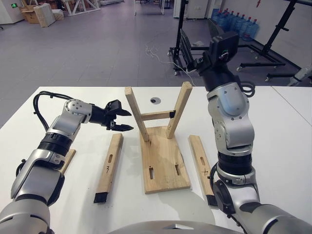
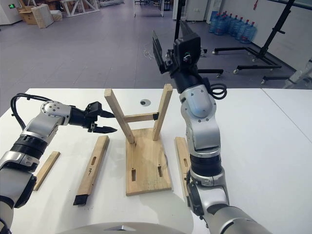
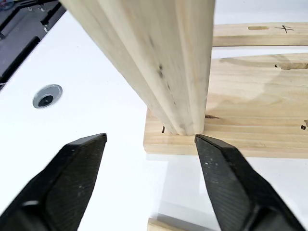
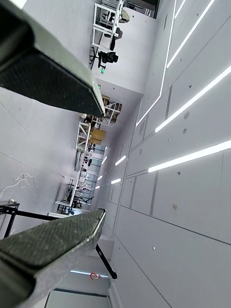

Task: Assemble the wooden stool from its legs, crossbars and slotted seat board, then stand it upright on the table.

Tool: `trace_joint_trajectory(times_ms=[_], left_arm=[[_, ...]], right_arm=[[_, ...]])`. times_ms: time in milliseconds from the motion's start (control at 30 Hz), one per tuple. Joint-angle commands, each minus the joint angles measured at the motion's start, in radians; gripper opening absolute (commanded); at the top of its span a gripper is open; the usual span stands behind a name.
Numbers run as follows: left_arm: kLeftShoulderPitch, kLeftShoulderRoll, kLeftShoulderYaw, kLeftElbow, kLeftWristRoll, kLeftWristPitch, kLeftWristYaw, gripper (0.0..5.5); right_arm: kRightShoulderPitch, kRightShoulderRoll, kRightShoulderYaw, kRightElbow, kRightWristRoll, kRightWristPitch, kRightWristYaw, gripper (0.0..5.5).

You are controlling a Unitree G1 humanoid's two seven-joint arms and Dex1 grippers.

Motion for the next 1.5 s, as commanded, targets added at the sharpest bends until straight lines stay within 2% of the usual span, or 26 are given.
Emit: trace_joint_trajectory(times_ms=[33, 167, 333, 433, 533, 633, 733, 833, 1033, 1400, 1500], left_arm=[[-0.004, 0.035, 0.049, -0.035, 0.017, 0.000, -0.009, 3.71], [0.084, 0.091, 0.131, -0.125, -0.006, 0.015, 0.017, 3.71], [0.227, 0.116, 0.274, -0.300, -0.046, 0.086, 0.138, 3.71], [0.340, 0.107, 0.390, -0.420, -0.040, 0.146, 0.300, 3.71], [0.492, 0.049, 0.524, -0.546, -0.014, 0.212, 0.524, 3.71], [0.656, 0.000, 0.609, -0.695, -0.007, 0.331, 0.671, 3.71], [0.771, -0.004, 0.679, -0.753, -0.027, 0.432, 0.714, 3.71], [0.871, 0.009, 0.735, -0.778, -0.060, 0.468, 0.683, 3.71], [0.979, 0.008, 0.750, -0.754, -0.116, 0.472, 0.594, 3.71], [1.122, 0.004, 0.727, -0.622, -0.066, 0.431, 0.591, 3.71], [1.141, -0.006, 0.709, -0.606, -0.061, 0.418, 0.594, 3.30]], right_arm=[[0.001, -0.012, -0.022, 0.008, 0.008, -0.003, -0.007, 3.52], [-0.009, -0.027, -0.052, 0.013, 0.015, 0.001, -0.013, 3.52], [-0.008, -0.033, -0.077, 0.021, 0.037, 0.024, -0.016, 3.52], [-0.012, -0.019, -0.097, 0.015, 0.089, 0.057, -0.011, 3.52], [-0.004, 0.005, -0.129, 0.014, 0.164, 0.119, -0.017, 3.52], [0.029, 0.002, -0.129, -0.002, 0.181, 0.151, -0.025, 3.52], [0.069, 0.001, -0.134, -0.039, 0.183, 0.178, -0.041, 3.52], [0.108, 0.005, -0.133, -0.079, 0.181, 0.197, -0.059, 3.52], [0.144, 0.030, -0.115, -0.098, 0.180, 0.210, -0.087, 3.52], [0.158, 0.043, -0.099, -0.087, 0.192, 0.216, -0.096, 3.52], [0.158, 0.043, -0.096, -0.087, 0.193, 0.217, -0.098, 3.52]])
